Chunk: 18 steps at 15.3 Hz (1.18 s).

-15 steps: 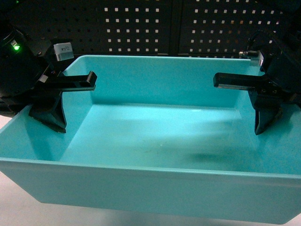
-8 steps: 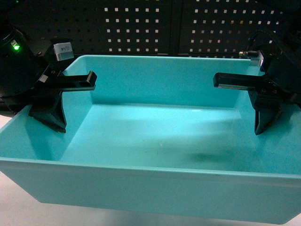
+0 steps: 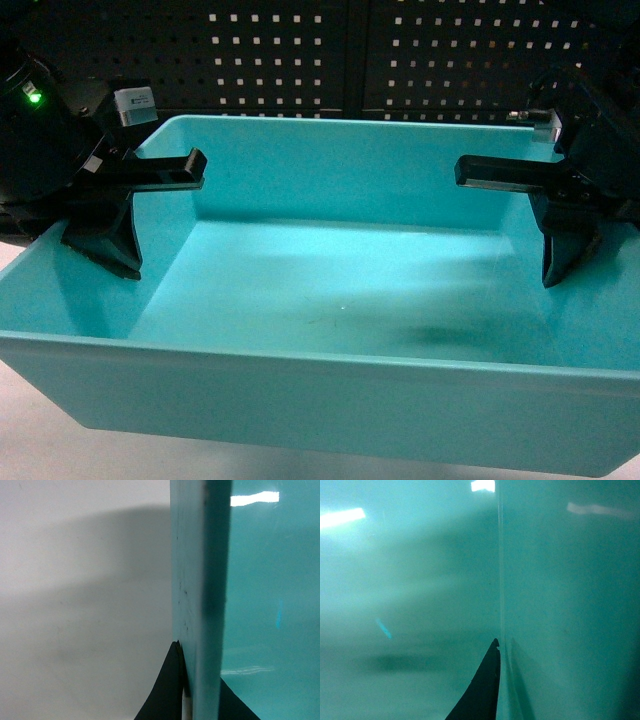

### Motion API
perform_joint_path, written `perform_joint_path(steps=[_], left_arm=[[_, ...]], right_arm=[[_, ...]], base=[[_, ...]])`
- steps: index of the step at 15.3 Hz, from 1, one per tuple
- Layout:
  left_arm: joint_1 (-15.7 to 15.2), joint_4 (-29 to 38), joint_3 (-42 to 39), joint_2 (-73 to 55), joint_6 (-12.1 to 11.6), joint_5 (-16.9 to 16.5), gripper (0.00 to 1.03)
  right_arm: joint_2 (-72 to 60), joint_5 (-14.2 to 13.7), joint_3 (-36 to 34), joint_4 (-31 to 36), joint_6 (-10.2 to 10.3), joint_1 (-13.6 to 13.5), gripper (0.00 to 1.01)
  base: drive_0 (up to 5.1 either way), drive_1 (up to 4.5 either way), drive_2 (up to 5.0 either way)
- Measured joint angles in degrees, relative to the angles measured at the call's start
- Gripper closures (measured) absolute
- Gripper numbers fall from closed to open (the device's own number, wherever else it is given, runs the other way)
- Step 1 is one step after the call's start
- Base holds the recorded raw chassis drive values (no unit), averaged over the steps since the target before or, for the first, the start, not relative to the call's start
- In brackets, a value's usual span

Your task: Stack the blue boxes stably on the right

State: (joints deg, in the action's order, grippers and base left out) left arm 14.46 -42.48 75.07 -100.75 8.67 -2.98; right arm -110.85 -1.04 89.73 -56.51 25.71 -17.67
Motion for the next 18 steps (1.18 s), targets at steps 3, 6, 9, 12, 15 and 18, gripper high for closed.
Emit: perform_joint_path(steps=[3,6,9,12,15,18], left_arm=[[0.0,-0.1,0.0,0.0,0.0,0.0,1.01],[0.0,-0.1,0.0,0.0,0.0,0.0,1.01],[-0.1,-0.1,0.0,0.2,0.0,0.2,1.01],[0.4,0.0,0.0,0.3,0.0,0.1,1.01],[0.1,0.0,0.0,0.3,0.0,0.0,1.01],[-0.2,0.0,0.0,0.3,0.0,0.2,1.01]], right_arm=[[0.0,0.0,0.1,0.0,0.0,0.0,0.94],[0.0,0.0,0.1,0.0,0.0,0.0,0.94],[0.0,0.0,0.1,0.2,0.0,-0.3,0.94],[0.3,-0.2,0.1,-0.2,-0.1,0.1,0.94],[0.3,-0.1,0.1,0.0,0.0,0.0,0.94],[0.3,-0.1,0.1,0.2,0.0,-0.3,0.94]], base=[[4.7,-3.93,0.3],[3.4,-5.1,0.4],[2.4,-6.12,-0.7],[-0.4,-3.23,-1.4],[1.3,-3.33,-3.3],[2.8,-5.52,-3.4]])
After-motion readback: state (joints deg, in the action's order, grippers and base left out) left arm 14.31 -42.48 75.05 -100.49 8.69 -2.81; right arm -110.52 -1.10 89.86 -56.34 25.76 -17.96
